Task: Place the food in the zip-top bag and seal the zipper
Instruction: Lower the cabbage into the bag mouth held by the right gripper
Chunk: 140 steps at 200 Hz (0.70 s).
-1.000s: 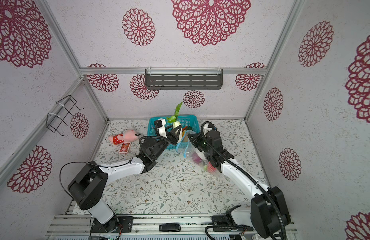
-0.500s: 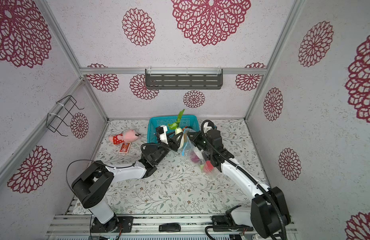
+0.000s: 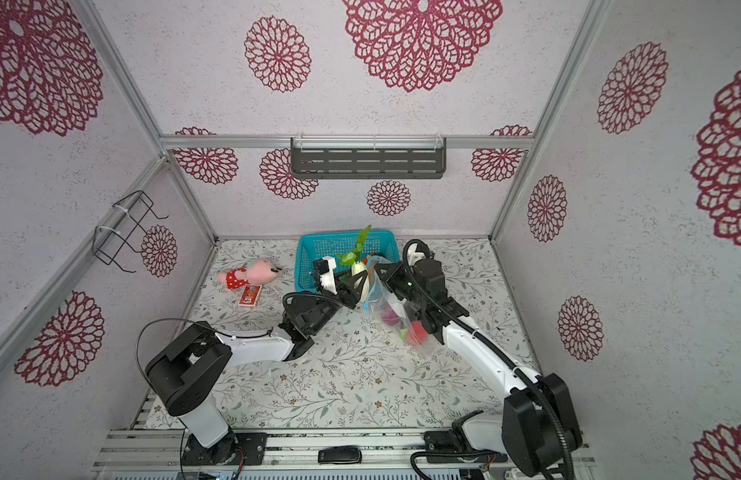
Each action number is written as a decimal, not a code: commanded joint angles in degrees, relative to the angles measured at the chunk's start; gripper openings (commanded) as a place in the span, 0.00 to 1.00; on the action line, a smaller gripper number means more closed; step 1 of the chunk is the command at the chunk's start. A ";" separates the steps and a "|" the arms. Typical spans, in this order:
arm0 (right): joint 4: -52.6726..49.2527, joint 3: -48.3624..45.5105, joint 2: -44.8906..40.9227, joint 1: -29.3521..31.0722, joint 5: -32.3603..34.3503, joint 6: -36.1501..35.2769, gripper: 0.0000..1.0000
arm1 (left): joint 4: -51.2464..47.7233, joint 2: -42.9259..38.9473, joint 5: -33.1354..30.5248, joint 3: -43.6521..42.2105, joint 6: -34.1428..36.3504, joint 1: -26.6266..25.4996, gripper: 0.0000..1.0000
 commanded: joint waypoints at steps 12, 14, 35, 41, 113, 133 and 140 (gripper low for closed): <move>3.10 2.25 -0.58 -0.33 -1.00 0.70 0.00 | 1.86 0.81 0.80 -1.01 -0.61 -0.76 0.47; 3.10 2.25 -0.58 -0.33 -1.03 0.65 0.00 | 1.82 0.82 0.81 -1.07 -0.60 -0.78 0.48; 3.11 2.16 -0.59 -0.29 -1.16 0.65 0.00 | 1.84 0.82 0.47 -1.52 -0.83 -0.79 0.51; 3.17 2.16 -0.55 -0.29 -1.21 0.63 0.00 | 1.66 0.80 0.30 -1.58 -0.90 -0.79 0.53; 3.32 2.07 -0.45 -0.32 -1.23 0.65 0.00 | 0.37 0.23 -0.15 -1.97 -0.54 -0.81 0.68; 3.11 2.16 -0.51 -0.33 -1.21 0.50 0.00 | -1.31 -0.95 -0.16 -1.89 -0.12 -0.75 0.69; 2.69 2.24 -0.57 -0.39 -1.20 0.24 0.00 | -2.68 -1.91 -0.16 -1.89 0.21 -0.72 0.69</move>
